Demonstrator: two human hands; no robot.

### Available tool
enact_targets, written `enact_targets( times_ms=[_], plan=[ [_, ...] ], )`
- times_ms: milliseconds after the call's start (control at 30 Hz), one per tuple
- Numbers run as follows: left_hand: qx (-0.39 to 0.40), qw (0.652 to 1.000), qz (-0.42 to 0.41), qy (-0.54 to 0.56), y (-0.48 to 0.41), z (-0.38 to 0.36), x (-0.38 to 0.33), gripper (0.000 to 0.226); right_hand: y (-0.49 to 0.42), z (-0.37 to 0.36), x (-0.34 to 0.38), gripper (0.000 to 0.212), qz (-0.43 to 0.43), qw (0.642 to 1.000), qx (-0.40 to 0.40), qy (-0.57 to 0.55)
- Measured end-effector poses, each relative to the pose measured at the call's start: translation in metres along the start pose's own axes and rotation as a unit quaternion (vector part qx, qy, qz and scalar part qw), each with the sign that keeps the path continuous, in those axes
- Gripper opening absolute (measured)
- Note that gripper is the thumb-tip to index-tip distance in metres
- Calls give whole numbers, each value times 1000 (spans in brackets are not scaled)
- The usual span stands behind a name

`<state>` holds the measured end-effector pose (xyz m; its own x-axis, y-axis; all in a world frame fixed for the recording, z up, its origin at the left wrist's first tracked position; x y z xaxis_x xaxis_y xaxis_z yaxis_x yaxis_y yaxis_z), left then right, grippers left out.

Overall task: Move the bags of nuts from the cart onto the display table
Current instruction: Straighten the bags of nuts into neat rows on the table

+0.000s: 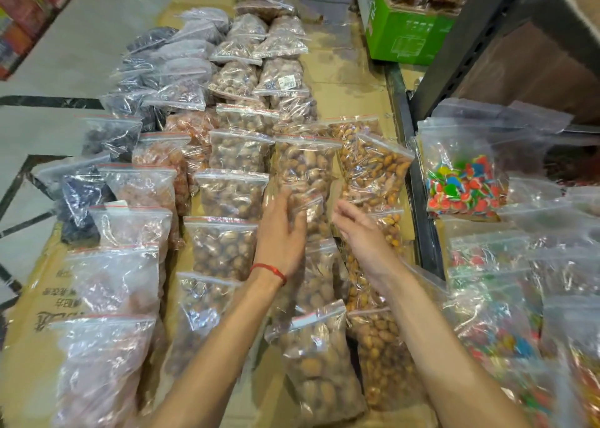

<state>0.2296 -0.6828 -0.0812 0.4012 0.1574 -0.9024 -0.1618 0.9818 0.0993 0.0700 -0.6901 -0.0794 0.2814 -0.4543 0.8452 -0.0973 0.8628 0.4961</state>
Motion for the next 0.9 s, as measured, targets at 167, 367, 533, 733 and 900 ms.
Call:
enact_targets(
  times_ms=[167, 367, 533, 733, 900],
  plan=[
    [5, 1000, 15, -16, 49, 6, 16, 50, 26, -10, -10, 54, -28, 999, 34, 28],
    [-1, 997, 75, -11, 81, 5, 34, 50, 46, -19, -25, 27, -53, 996, 26, 60],
    [4, 969, 211, 127, 82, 4, 27, 32, 48, -26, -32, 57, -44, 997, 22, 63],
    [5, 917, 311, 249, 74, -7, 33, 63, 45, -30, -31, 50, -44, 996, 37, 69],
    [14, 925, 318, 206, 30, -36, 109, 68, 37, -30, -35, 78, -62, 997, 29, 40]
  ],
)
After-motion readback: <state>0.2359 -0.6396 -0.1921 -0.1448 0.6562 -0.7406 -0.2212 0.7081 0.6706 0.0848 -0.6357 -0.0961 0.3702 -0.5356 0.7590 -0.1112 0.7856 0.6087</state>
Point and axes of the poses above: each hand's wrist, its own y-axis away from the middle knuckle, its own z-axis out of the back of the hand, x = y × z, the point moved 3 cm from there along -y, towards the middle knuckle, and after that the axes turned 5 degrees about y, right-handed, at the moved point
